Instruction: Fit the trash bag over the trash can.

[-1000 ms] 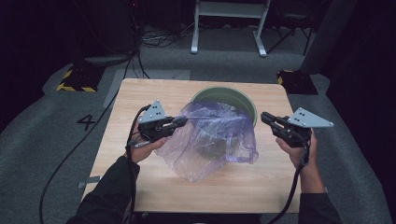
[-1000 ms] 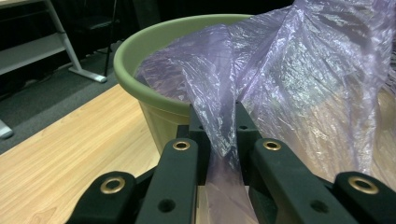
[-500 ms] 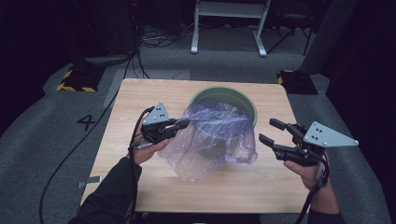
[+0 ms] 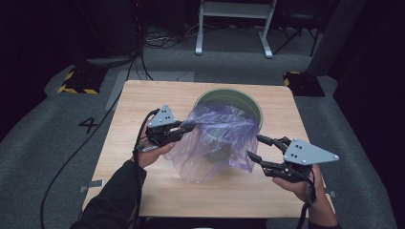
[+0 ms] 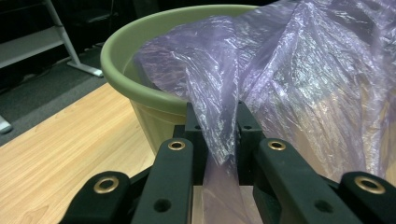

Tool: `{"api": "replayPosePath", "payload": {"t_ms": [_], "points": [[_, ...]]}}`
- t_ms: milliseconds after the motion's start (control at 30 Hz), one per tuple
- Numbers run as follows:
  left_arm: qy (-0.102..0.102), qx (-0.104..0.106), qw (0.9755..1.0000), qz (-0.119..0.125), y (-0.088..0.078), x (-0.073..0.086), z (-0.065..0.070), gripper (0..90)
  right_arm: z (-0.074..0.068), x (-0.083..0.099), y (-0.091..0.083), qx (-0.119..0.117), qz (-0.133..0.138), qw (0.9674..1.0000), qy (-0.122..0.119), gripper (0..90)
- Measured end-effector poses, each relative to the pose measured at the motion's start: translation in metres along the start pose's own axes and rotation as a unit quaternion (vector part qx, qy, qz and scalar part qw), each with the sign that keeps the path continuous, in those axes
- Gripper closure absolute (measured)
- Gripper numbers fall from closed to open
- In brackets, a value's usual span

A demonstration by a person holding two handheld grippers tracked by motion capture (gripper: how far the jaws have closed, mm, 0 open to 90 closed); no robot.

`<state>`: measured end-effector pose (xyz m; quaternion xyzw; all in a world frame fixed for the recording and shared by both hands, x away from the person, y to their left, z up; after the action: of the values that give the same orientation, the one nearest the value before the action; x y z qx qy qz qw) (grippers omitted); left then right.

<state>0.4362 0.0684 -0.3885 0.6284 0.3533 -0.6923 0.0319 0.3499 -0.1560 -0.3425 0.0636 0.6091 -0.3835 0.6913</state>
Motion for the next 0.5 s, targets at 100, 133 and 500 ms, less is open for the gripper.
{"api": "replayPosePath", "payload": {"t_ms": [100,133,500], "points": [[0.004,-0.002,1.0000,0.001,-0.002,-0.001,0.001,73.8,0.008,0.012,0.008,0.017,-0.021,0.9996,0.003,75.0],[0.003,-0.002,1.0000,0.005,-0.004,-0.001,0.001,70.7,0.011,0.014,0.009,0.020,-0.023,0.9995,0.004,78.4],[-0.008,0.018,0.9997,0.015,-0.027,0.003,0.001,16.7,0.043,0.029,0.013,0.074,-0.020,0.9965,0.031,90.0]]}}
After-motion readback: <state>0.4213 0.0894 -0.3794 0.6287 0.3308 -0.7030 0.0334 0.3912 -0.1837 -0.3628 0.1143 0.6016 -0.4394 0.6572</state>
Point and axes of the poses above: each handheld gripper's, and its own axes: y roughly forward along the jaws, x roughly out of its underside, z roughly to its right, the point moved 9 cm from there along y, roughly forward along the jaws, and after that the axes turned 4 degrees about -z, right-handed, at the moved point
